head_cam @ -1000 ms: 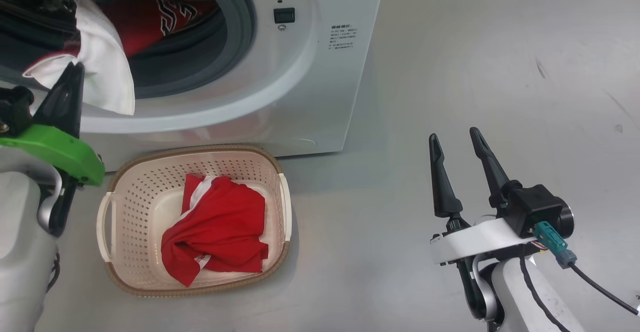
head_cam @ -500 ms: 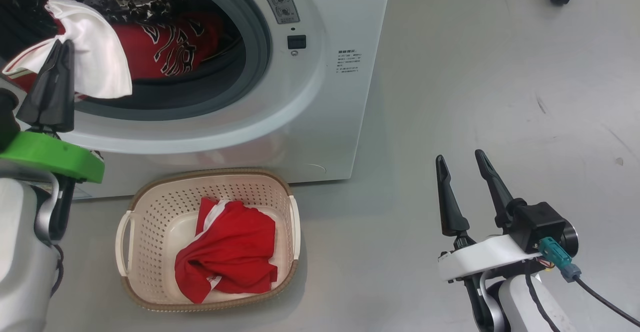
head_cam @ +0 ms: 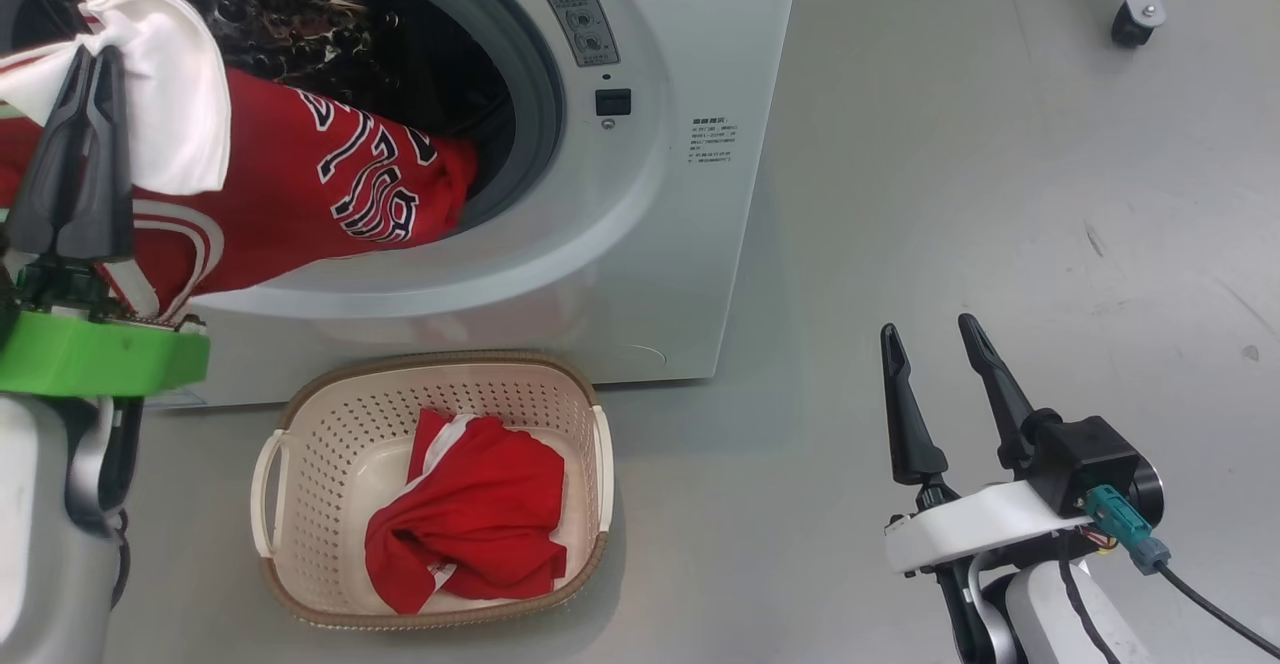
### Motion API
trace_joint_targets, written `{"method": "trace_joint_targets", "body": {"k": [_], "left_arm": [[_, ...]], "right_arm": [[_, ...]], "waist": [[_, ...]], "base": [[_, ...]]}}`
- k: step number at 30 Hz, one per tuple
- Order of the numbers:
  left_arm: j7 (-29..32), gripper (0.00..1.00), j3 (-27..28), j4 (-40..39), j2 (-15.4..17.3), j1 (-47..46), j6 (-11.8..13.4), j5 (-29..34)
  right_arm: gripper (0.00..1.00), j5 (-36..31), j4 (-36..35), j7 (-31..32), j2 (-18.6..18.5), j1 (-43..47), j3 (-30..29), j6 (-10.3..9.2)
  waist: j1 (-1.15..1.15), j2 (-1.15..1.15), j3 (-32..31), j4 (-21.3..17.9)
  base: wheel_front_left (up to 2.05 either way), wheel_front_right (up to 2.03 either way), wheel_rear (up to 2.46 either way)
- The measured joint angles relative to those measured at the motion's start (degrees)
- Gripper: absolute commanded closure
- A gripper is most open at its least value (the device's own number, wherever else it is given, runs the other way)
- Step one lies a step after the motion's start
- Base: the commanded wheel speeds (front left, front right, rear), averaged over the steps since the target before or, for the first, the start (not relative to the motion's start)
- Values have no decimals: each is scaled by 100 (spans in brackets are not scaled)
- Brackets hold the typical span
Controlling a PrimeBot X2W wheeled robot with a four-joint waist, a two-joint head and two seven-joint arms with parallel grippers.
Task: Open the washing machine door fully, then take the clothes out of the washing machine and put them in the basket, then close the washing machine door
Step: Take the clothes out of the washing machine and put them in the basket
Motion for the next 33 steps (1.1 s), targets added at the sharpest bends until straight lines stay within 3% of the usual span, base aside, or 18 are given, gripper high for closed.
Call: {"method": "trace_joint_targets", "body": {"k": [8,14,25,33], "left_arm": [[-3,100,379,-979,-258,224,42,301],[-5,100,401,-1105,-376,580,-19,357],[1,100,-127,-59,-390,1767,-220,338],[0,100,-237,383,-337,1853,-270,252]], "right_arm": [[0,-1,1,0,1,3,-51,52],[0,-1,3,0,1,4,-59,67],[0,-1,5,0,1,7,15,152],[0,-1,-38,0,0,3,100,151]], "waist": [[0,0,-18,71],[0,0,-42,121],[0,0,8,109],[0,0,219,31]], "base": [[0,0,0],[0,0,0],[0,0,0],[0,0,0]]}}
